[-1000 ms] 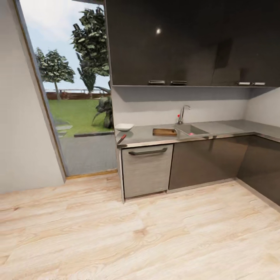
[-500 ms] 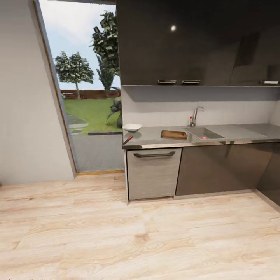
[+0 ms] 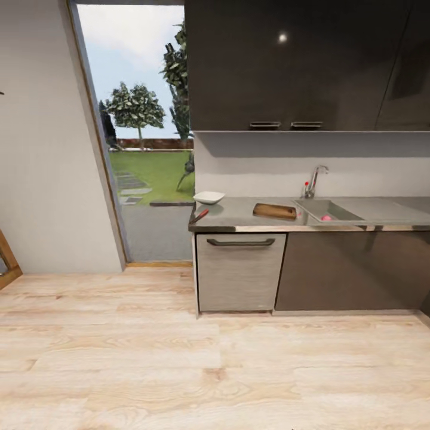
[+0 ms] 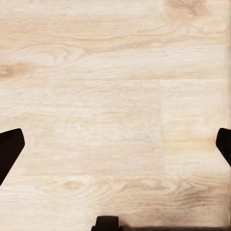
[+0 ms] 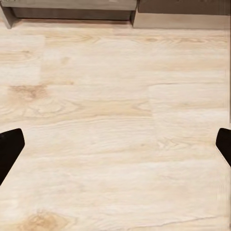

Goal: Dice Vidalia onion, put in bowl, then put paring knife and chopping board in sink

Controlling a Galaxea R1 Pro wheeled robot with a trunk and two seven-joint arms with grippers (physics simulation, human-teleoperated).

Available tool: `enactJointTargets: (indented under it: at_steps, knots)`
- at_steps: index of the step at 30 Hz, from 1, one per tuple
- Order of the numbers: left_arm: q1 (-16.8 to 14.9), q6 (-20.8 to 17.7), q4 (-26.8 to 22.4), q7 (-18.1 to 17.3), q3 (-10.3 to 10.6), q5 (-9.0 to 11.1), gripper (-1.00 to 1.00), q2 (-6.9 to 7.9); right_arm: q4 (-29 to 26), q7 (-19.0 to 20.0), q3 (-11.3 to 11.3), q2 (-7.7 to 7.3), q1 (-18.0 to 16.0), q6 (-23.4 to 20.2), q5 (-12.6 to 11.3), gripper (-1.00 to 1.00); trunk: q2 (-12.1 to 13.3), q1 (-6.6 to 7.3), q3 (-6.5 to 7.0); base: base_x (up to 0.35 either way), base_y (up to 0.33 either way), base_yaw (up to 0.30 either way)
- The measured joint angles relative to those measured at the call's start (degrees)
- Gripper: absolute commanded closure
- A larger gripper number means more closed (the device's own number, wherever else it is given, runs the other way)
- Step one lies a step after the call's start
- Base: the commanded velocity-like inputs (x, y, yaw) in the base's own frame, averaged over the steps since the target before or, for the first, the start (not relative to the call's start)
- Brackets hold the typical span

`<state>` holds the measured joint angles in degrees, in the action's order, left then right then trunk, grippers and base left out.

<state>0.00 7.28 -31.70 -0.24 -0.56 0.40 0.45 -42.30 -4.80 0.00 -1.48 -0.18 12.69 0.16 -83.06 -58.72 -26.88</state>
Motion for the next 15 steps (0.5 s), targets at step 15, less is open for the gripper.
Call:
enactJointTargets:
  at_steps: [15]
  knots:
    - [0.00,-0.02,0.00,0.00,0.05,0.00,-1.00,0.00,0.01,-0.03,-0.07,0.02,0.01,0.02,-0.07,-1.00,0.00,0.00,0.60,0.139,-0.310,-0.107]
